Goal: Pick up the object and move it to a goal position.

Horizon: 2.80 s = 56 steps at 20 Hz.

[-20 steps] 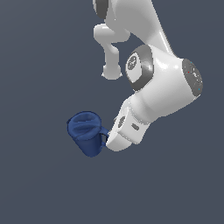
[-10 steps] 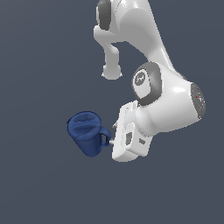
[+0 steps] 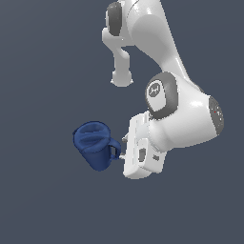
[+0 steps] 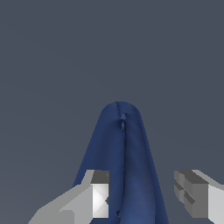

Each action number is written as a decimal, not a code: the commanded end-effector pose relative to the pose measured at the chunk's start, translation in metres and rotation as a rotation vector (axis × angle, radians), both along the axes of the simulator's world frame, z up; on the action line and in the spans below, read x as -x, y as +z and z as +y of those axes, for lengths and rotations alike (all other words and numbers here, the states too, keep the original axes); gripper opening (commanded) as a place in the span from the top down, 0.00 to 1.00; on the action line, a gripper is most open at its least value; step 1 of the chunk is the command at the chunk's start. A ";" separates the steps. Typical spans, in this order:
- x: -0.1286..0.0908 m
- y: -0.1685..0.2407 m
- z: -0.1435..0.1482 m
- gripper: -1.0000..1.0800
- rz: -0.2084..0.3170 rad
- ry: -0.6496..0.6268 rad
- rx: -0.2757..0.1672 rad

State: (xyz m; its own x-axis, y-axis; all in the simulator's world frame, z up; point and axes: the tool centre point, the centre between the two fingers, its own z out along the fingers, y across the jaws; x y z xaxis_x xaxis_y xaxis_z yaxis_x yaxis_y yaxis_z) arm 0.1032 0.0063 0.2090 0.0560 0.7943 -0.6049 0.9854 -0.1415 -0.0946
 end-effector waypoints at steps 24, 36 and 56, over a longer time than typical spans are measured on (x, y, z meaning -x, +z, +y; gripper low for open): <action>0.004 -0.019 -0.015 1.00 0.001 0.002 0.000; 0.003 0.010 0.003 1.00 -0.110 -0.020 -0.093; 0.027 0.131 0.044 1.00 -0.541 -0.107 -0.451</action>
